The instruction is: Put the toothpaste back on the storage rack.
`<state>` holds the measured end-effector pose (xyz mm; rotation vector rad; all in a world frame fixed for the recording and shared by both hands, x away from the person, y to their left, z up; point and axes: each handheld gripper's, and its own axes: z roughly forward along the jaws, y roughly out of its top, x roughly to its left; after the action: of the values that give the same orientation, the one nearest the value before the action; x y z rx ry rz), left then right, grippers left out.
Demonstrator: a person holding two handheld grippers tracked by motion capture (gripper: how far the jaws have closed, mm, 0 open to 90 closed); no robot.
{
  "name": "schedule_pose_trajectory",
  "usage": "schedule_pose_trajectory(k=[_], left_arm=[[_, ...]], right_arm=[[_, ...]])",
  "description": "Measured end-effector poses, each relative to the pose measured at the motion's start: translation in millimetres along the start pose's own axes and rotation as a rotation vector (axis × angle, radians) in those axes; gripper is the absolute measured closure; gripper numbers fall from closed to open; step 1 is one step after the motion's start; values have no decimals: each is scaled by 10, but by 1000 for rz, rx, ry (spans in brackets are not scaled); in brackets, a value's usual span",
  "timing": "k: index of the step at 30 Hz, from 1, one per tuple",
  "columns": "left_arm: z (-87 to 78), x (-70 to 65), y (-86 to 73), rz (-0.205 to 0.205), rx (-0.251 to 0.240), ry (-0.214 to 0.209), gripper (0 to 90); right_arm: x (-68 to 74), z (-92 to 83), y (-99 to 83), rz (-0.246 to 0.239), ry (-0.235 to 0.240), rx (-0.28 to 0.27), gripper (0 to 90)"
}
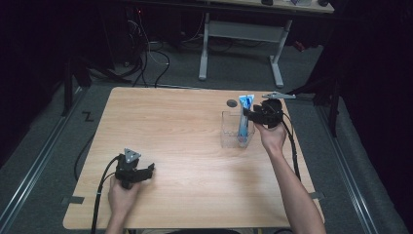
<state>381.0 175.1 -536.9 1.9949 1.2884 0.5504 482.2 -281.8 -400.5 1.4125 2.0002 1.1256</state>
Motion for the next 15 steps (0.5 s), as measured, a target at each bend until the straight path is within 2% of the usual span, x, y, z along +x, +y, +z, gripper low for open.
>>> schedule_pose_trajectory(k=[8, 15], left_arm=[[0, 0, 0, 0, 0, 0, 240], [0, 1, 0, 0, 0, 0, 240]], right_arm=[[57, -47, 2, -28, -1, 1, 469], [80, -110, 7, -24, 7, -12, 468]])
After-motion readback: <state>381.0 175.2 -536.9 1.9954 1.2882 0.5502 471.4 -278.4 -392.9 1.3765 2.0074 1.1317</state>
